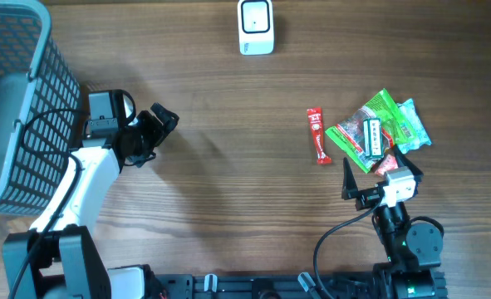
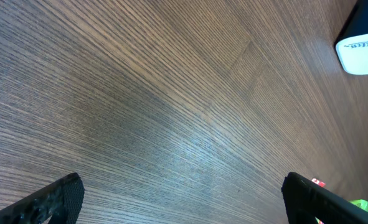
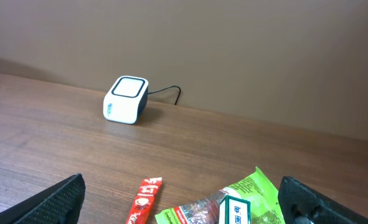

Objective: Scan the item barcode

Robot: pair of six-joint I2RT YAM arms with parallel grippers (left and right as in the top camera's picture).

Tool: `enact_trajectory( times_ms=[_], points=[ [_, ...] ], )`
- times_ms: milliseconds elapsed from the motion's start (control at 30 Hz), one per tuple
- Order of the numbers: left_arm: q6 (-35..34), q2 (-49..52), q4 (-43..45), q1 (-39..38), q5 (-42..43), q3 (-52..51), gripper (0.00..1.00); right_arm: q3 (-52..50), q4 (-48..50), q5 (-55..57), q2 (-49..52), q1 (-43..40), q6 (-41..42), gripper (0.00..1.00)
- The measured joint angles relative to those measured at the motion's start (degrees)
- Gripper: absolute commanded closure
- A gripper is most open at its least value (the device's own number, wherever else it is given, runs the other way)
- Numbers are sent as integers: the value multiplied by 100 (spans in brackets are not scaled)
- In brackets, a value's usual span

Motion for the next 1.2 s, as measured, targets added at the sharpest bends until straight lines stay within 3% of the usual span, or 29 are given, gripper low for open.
enact_trajectory(
  times_ms=[300,633,933,1200],
  points=[
    [0,-400,-17,0,0,-2,0,0,0,0,0,0,0,0],
    [0,-3797,-63,0,-177,2,0,0,0,-2,0,-4,-2,0],
    [0,-5014,-2251,0,-496,-107,0,2,0,-2,0,-4,0,0],
    [2,-6948,-2350,0,-612,-1250,0,0,0,0,0,-4,0,0]
  ],
)
